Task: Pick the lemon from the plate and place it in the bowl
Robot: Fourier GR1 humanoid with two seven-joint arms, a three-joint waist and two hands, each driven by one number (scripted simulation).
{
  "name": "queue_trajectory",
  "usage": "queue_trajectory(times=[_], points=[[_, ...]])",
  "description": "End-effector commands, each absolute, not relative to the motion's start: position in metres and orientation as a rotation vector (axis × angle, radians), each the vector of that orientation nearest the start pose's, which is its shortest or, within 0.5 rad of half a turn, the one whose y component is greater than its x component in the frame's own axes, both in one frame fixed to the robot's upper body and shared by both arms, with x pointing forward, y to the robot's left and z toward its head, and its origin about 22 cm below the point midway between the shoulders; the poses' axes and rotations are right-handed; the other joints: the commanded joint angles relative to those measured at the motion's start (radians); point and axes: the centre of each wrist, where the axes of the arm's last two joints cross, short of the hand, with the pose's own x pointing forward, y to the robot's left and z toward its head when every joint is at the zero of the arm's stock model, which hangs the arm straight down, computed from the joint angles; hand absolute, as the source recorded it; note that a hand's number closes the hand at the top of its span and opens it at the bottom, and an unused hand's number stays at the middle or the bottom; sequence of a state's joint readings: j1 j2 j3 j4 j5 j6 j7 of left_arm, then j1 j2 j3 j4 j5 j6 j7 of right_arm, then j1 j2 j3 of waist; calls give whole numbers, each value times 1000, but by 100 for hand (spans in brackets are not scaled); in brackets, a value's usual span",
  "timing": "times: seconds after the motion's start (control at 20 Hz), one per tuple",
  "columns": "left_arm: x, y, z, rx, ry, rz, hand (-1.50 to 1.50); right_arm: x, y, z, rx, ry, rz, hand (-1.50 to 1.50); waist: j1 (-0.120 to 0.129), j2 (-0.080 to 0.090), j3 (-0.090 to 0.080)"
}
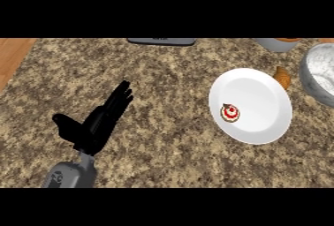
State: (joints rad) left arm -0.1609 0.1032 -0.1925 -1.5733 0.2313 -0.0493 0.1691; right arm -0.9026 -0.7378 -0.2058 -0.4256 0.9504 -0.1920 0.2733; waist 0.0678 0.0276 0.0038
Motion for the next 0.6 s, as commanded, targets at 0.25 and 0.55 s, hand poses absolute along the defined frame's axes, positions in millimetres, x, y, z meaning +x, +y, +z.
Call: queue_trajectory(times=[0.25,0.55], points=[[271,182,44,-324,-1504,-189,0,385,-468,145,-1279,-1046,286,-150,2,4,4],[266,190,32,-297,-1492,-167,0,396,-451,158,-1217,-1482,-141,-150,-36,-16,5]])
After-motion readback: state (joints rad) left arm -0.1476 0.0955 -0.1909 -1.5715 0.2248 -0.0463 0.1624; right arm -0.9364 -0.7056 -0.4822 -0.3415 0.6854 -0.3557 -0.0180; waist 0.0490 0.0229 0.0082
